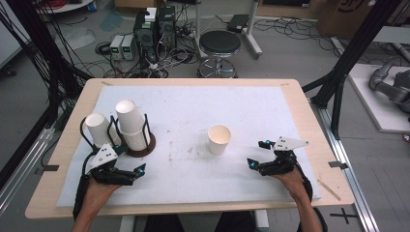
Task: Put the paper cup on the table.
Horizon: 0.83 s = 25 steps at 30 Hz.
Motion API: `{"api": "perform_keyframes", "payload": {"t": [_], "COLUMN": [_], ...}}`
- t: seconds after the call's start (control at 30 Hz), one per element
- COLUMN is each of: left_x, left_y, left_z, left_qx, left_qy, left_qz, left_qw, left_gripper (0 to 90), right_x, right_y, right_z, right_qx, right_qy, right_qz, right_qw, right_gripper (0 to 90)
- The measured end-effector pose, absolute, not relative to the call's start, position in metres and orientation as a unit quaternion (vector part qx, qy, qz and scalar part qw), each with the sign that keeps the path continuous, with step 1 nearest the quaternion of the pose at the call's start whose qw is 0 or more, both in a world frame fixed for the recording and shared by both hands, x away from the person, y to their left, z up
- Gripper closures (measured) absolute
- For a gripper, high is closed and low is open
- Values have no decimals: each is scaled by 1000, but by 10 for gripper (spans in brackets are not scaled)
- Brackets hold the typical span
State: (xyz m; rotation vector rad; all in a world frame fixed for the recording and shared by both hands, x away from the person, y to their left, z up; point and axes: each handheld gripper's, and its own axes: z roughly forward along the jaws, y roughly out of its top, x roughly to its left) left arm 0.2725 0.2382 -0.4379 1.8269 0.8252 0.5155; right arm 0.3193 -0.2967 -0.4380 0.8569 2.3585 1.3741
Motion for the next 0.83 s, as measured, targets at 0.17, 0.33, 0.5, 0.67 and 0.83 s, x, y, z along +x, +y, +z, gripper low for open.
{"api": "perform_keyframes", "payload": {"t": [0.17,0.33,0.5,0.67,0.83], "left_x": [272,273,273,273,273], "left_y": [238,238,238,238,240], "left_z": [-438,-438,-438,-438,-439], "left_qx": [760,760,760,759,759], "left_qy": [342,342,341,342,345], "left_qz": [214,213,214,214,215], "left_qw": [509,510,509,511,509], "left_gripper": [24,24,24,24,24], "right_x": [319,319,319,318,317], "right_y": [-296,-296,-296,-297,-297], "right_z": [-438,-439,-438,-438,-438], "right_qx": [298,296,293,293,294], "right_qy": [817,819,819,818,817], "right_qz": [473,471,473,474,476], "right_qw": [140,139,141,140,141], "right_gripper": [143,143,144,144,144]}}
